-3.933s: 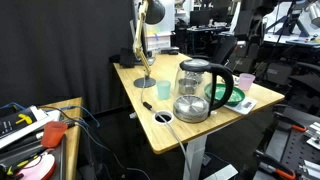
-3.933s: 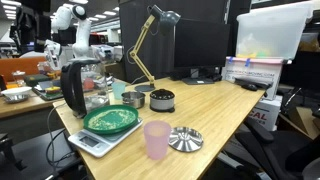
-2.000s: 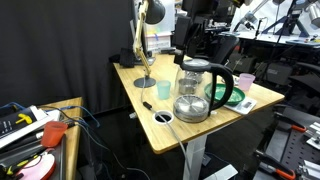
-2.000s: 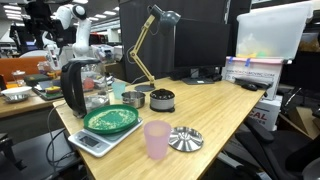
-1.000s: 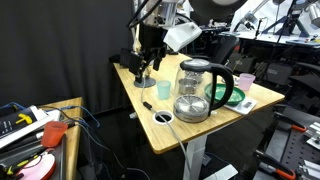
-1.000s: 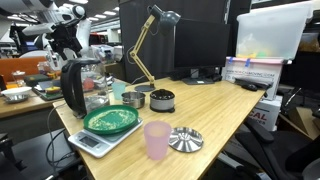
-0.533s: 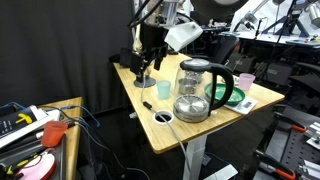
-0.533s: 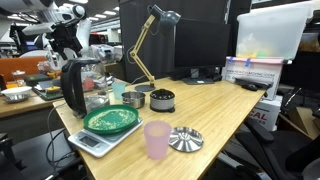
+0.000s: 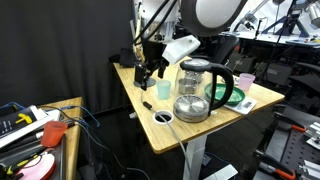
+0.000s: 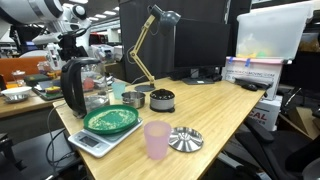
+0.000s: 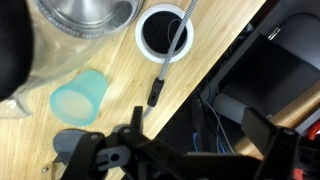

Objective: Turn the lamp on then off

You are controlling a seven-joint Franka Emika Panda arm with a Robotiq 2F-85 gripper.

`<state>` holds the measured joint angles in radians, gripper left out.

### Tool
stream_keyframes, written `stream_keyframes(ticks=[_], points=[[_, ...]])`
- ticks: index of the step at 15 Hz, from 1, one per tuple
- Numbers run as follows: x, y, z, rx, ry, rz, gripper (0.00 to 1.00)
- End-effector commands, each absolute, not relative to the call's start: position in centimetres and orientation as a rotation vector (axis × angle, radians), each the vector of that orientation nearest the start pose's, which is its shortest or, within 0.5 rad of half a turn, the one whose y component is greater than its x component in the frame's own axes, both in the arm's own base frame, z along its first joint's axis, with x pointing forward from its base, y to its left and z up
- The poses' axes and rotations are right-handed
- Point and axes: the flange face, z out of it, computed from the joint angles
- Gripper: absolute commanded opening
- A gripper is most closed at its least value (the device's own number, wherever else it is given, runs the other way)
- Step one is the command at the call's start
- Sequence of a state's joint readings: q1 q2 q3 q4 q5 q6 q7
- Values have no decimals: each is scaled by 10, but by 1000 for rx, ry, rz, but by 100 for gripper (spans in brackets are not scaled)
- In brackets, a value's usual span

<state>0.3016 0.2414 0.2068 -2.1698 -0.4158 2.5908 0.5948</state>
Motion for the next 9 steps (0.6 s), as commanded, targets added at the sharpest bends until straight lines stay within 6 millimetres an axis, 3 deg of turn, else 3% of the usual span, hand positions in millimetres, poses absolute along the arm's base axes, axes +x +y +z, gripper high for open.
stream_keyframes(ticks=[1, 9], points=[[524, 298, 276, -3147, -378, -370, 100], [584, 287, 238, -3184, -282, -346, 100]])
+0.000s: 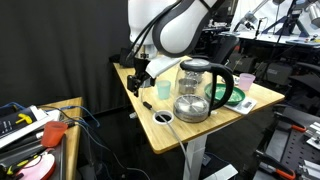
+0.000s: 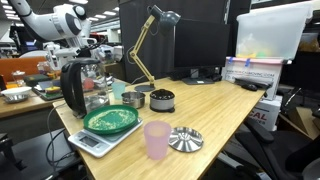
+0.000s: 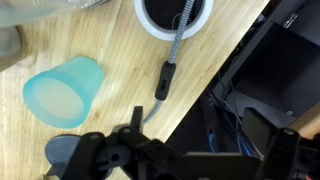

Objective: Turn the lamp on then off

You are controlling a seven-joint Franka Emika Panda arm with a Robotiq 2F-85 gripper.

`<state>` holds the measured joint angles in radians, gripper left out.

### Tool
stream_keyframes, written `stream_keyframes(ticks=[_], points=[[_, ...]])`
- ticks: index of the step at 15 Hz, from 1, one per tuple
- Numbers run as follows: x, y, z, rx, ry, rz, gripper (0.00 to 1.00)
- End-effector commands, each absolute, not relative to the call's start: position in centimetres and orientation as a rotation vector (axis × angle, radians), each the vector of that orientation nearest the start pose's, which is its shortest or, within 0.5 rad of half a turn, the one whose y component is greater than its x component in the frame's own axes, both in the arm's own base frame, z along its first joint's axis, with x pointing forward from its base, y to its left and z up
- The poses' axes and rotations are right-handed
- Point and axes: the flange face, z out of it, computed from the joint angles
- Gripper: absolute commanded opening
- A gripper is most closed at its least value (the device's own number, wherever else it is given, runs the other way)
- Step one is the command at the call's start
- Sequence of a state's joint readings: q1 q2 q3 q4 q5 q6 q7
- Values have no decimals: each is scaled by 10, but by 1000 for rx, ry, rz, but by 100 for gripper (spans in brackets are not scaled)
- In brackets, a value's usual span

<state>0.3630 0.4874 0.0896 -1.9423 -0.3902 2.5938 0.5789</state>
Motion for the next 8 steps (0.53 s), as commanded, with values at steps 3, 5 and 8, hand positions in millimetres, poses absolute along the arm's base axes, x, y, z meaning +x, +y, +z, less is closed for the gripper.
stream_keyframes(ticks=[3, 5, 8], points=[[591, 283, 222, -3180, -219, -299, 91], [597, 280, 218, -3168, -174, -307, 67], [605, 274, 221, -3164, -132, -327, 46]])
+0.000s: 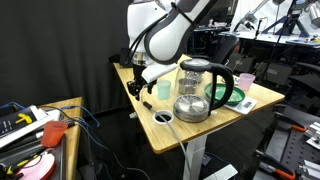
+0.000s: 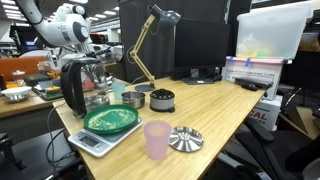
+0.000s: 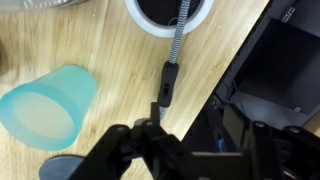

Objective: Turn the lamp on then off

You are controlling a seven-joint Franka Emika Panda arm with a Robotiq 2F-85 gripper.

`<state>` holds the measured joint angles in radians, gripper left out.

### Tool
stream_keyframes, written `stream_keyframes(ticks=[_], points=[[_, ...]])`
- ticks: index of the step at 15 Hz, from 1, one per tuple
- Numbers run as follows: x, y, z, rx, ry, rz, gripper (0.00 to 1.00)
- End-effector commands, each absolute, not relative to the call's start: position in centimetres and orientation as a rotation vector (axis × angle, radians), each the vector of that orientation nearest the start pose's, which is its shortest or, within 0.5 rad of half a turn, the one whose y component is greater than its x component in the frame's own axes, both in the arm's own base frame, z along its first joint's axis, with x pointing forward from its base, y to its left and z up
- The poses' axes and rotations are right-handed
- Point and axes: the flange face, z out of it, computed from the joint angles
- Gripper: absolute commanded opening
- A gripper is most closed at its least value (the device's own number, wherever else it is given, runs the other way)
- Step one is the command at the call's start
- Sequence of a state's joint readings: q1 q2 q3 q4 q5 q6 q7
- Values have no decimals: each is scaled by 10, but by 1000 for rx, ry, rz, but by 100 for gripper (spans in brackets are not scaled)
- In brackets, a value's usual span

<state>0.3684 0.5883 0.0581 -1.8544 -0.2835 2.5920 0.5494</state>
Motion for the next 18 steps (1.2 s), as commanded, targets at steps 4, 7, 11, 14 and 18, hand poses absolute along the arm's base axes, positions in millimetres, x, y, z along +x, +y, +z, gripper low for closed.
stream_keyframes(ticks=[4, 7, 11, 14, 18], points=[[612, 268, 220, -3175, -112, -338, 18], [612, 264, 206, -3187, -95, -305, 1], [616, 259, 194, -3210, -92, -296, 0], [618, 257, 197, -3212, -93, -312, 0], [617, 255, 190, -3207, -75, -279, 0]])
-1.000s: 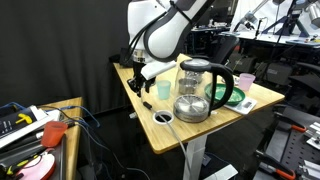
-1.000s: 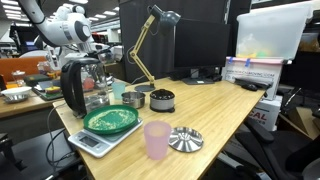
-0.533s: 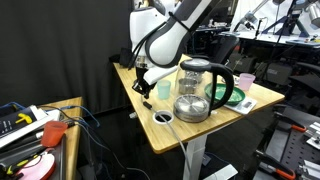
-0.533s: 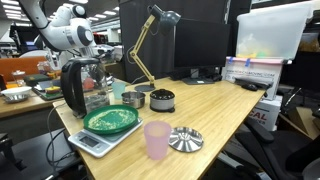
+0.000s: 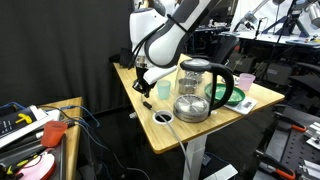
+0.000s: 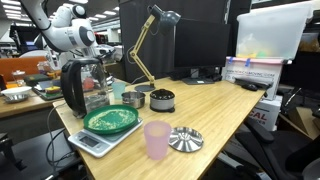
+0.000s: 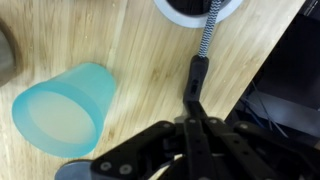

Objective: Turn the lamp on then off

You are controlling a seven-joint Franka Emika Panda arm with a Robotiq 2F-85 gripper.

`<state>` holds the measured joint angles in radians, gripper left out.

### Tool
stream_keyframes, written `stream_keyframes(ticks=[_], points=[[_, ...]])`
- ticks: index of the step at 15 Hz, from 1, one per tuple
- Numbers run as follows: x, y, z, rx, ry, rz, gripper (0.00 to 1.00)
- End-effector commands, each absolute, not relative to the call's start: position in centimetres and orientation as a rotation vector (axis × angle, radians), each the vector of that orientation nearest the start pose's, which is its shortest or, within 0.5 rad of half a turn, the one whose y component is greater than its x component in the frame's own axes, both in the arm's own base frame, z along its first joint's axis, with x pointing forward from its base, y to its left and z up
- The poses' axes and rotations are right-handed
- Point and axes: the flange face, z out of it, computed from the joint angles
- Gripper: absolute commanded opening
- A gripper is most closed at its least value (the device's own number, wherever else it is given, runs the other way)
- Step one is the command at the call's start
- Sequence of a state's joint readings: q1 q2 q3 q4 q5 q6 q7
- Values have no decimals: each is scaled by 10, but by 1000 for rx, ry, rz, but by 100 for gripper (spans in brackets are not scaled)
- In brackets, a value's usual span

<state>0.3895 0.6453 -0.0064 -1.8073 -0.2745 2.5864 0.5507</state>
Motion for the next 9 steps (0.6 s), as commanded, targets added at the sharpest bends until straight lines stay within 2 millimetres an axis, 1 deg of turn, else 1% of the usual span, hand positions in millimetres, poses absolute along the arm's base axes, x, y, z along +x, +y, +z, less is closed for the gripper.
stream_keyframes(ticks=[1, 5, 9], points=[[617, 256, 189, -3204, -72, -269, 0], [619, 260, 185, -3197, -83, -252, 0], [621, 265, 176, -3206, -115, -228, 0]])
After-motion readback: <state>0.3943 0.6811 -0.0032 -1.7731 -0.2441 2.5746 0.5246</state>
